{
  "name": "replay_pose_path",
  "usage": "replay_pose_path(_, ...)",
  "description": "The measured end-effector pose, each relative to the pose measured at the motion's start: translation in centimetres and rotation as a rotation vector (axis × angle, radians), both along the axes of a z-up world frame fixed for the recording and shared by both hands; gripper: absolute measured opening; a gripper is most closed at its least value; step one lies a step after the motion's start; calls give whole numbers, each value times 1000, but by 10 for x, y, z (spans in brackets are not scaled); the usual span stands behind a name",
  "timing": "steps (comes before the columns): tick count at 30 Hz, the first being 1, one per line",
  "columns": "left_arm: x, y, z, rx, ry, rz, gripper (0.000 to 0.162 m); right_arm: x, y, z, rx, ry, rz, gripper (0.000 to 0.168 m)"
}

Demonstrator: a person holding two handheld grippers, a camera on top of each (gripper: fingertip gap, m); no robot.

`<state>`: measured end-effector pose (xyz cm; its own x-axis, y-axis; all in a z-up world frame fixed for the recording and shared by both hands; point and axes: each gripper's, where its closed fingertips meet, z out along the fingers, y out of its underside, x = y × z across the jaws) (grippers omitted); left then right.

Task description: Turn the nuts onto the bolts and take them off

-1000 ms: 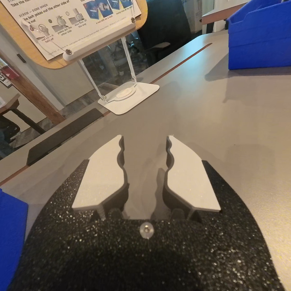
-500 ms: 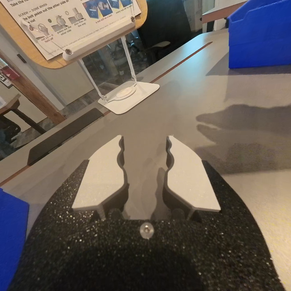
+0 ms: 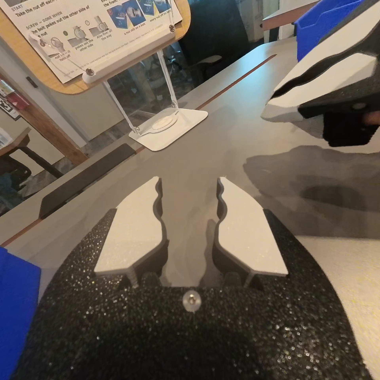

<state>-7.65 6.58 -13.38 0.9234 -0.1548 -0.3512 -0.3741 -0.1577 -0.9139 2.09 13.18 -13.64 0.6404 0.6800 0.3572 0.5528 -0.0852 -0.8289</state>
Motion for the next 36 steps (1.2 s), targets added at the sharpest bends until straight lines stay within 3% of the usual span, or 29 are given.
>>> replay_pose_path(8, 0, 0, 0, 2, -2, -2, 50, -2, -1, 1, 4, 26, 37, 15)
replay_pose_path(11, -1, 0, 2, 8, -7, -1, 50, -16, -14, 7, 24, 130, 155, 29)
replay_pose_path(17, -5, -2, 5, -1, -66, -4, 49, -28, -25, 19, 129, 266, 252, 33)
replay_pose_path(21, -11, -8, 23, 30, -77, 9, 50, -31, -31, 22, 171, 311, 300, 31)
replay_pose_path(26, -16, -41, 70, 73, -93, 25, 51, -37, -36, 18, 116, 342, 343, 29)
replay_pose_path(28, -31, -65, 90, 90, -108, 46, 50, -40, -38, 19, 108, 355, 359, 29)
replay_pose_path(31, -76, -102, 111, 89, -138, 124, 35, -44, -41, 16, 92, 349, 384, 28)
replay_pose_path(36, -192, -144, 115, -10, -165, 367, 33, -50, -45, 14, 107, 316, 408, 27)
